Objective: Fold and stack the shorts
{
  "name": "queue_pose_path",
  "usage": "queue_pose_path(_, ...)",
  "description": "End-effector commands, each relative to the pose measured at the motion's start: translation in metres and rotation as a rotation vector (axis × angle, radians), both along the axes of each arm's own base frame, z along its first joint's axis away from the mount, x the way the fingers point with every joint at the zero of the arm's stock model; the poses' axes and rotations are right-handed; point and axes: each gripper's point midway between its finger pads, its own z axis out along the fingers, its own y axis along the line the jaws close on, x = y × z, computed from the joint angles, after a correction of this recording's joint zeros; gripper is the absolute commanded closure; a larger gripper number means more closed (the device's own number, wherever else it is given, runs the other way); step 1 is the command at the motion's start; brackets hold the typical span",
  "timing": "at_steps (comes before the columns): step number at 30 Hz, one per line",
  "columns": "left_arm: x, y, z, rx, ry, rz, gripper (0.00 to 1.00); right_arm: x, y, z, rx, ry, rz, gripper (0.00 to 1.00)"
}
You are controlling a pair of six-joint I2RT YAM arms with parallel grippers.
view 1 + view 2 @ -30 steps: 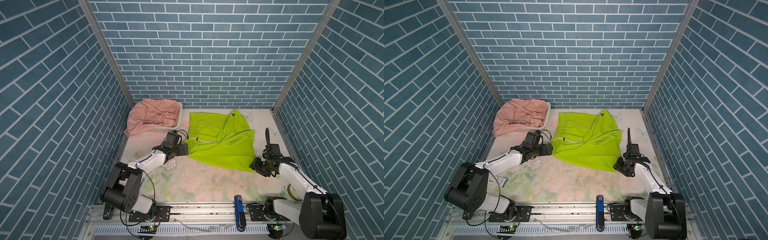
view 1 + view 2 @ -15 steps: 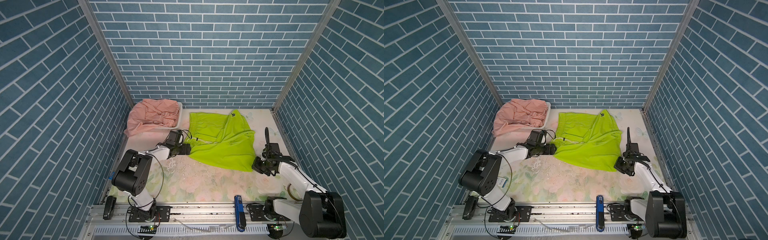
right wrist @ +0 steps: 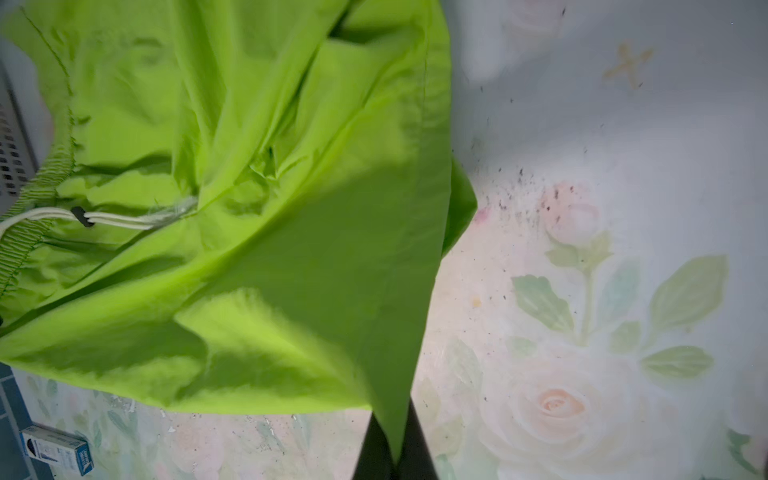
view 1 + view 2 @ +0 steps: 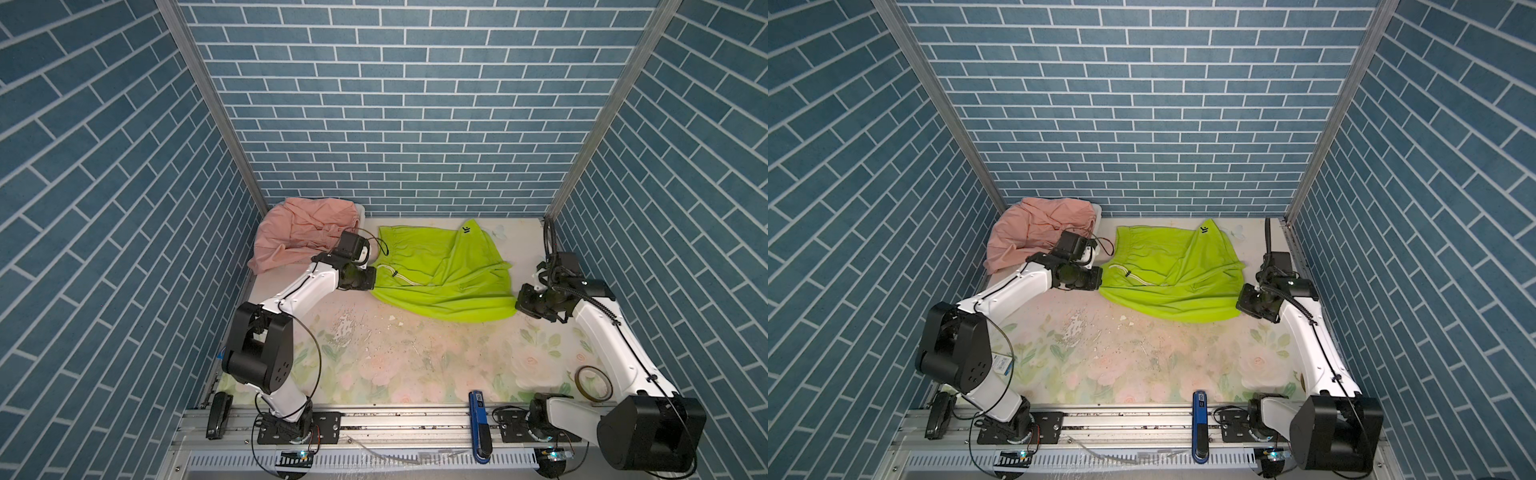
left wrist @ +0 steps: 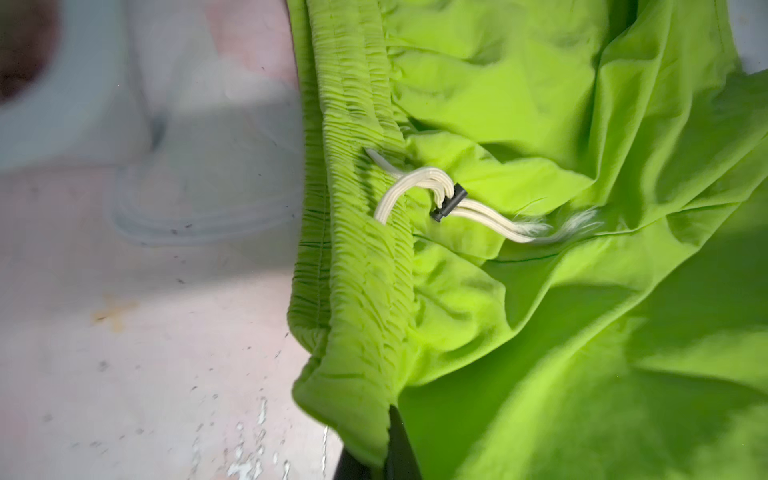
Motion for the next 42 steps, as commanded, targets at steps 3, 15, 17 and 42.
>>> queue_pose_path(3,-0.045,0.028,0.016,0.106,0.143,0.026,0.94,-0.047,-0.013,0.012,-0.089,0.16,0.049,1.0)
queue_pose_path(15,-0.09,0.038,-0.007,0.102,0.249,0.041,0.94,-0.066,-0.032,0.006,-0.182,0.127,-0.017,1.0)
queue_pose_path(17,-0.091,0.036,0.011,0.08,0.215,0.032,0.93,-0.06,-0.026,0.029,-0.156,0.041,0.004,1.0)
queue_pose_path(42,-0.088,0.056,-0.029,0.102,0.229,0.153,0.0,-0.004,0.005,-0.056,0.005,0.145,0.064,0.46)
